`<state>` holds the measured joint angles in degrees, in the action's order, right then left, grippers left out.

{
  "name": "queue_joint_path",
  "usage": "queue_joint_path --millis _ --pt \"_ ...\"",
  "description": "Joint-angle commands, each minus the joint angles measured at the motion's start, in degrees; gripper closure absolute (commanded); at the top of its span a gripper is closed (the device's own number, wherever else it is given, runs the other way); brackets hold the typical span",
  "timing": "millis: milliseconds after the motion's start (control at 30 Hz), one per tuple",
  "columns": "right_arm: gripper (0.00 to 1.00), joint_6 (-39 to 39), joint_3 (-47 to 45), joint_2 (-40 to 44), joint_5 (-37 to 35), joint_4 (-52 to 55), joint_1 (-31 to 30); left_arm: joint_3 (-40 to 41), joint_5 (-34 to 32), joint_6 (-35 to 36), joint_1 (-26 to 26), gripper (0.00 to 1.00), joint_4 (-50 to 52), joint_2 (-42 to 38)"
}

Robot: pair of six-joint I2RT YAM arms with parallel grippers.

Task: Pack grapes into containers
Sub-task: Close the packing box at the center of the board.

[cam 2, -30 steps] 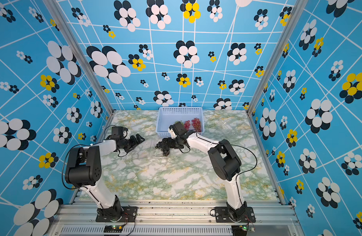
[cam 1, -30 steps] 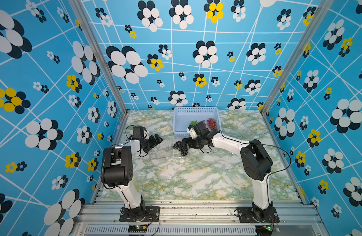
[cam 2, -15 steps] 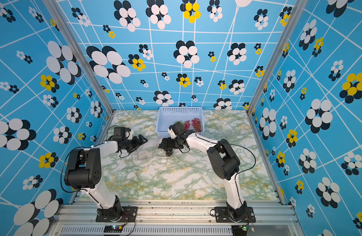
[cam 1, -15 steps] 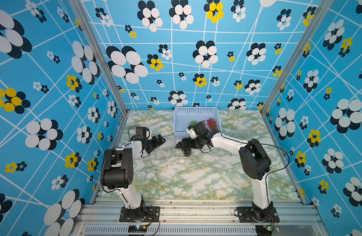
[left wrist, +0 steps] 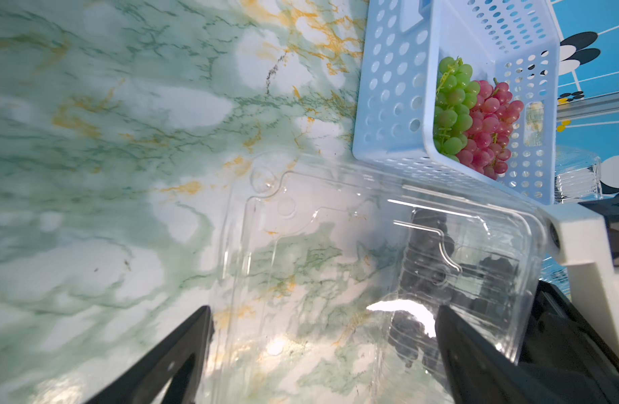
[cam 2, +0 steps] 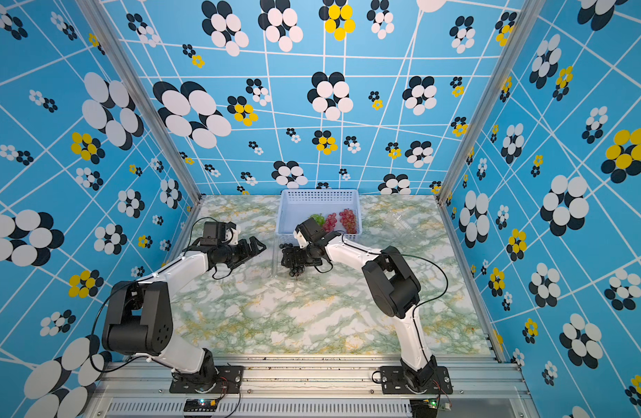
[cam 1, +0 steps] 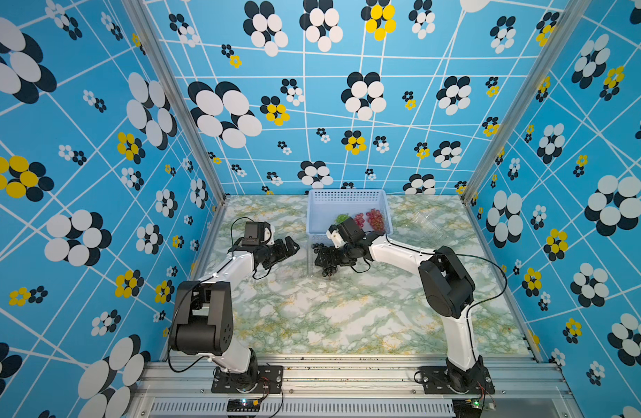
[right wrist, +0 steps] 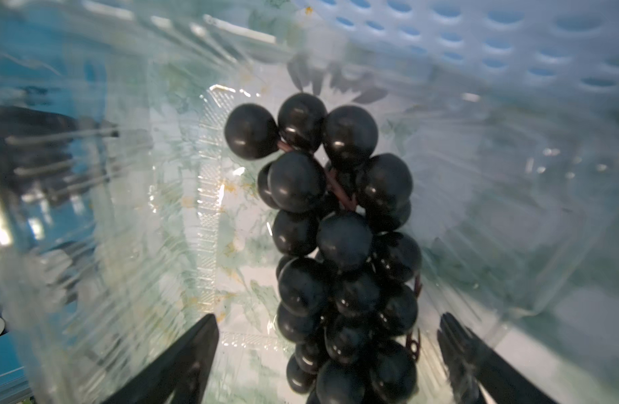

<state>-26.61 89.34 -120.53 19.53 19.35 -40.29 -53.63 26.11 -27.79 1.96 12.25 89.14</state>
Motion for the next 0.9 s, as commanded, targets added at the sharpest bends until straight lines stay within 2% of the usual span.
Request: queue_joint_path --millis 0,867 --pt "0.01 0.15 1.89 -0.61 -1.77 2.41 -0.38 0.54 -1.09 0.56 -0.08 0.0 3.98 -2.46" --pt "0.01 -0.75 8.48 -3.74 -9.68 9.6 -1.46 4.07 1.2 -3.05 -0.04 0.0 4.46 -12.63"
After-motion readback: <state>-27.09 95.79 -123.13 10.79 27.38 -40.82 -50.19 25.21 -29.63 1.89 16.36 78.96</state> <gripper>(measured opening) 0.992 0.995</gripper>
